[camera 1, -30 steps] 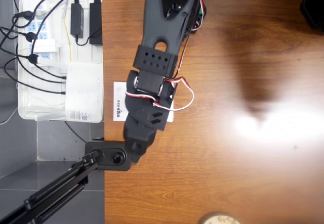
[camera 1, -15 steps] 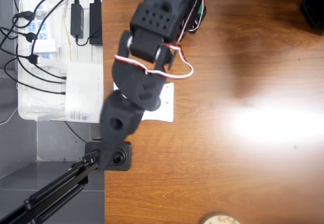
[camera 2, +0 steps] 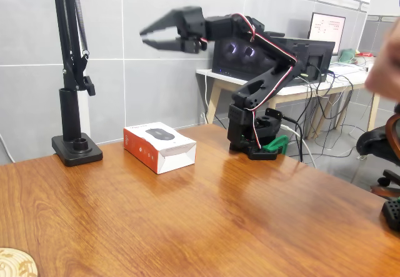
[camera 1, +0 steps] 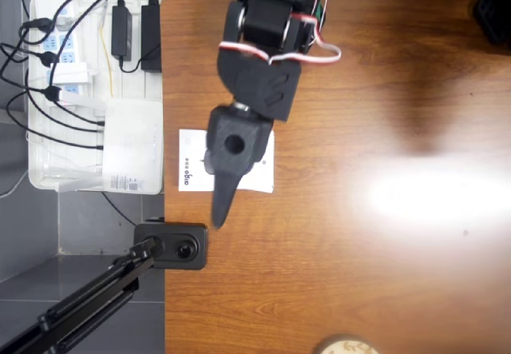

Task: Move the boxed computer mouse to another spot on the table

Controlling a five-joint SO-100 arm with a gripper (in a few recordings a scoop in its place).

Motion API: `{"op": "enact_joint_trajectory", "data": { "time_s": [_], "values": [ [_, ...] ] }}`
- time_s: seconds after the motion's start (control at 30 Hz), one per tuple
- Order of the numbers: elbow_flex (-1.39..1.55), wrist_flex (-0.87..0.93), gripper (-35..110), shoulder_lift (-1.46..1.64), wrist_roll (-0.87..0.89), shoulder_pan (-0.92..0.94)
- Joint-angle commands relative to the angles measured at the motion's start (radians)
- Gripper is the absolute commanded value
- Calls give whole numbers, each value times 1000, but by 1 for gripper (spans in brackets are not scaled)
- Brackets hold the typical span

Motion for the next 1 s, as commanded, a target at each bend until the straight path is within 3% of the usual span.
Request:
{"op": "enact_joint_trajectory", "data": {
  "time_s": [0.0,0.43,0.6,0.7,0.8,0.97],
  "values": [
    [64,11,0,23,21,6],
    [518,127,0,298,91,-34],
    [595,344,0,354,11,-2],
    [595,373,0,379,6,-5],
    [595,161,0,440,34,-9],
    [595,-621,0,440,64,-32]
  ]
}}
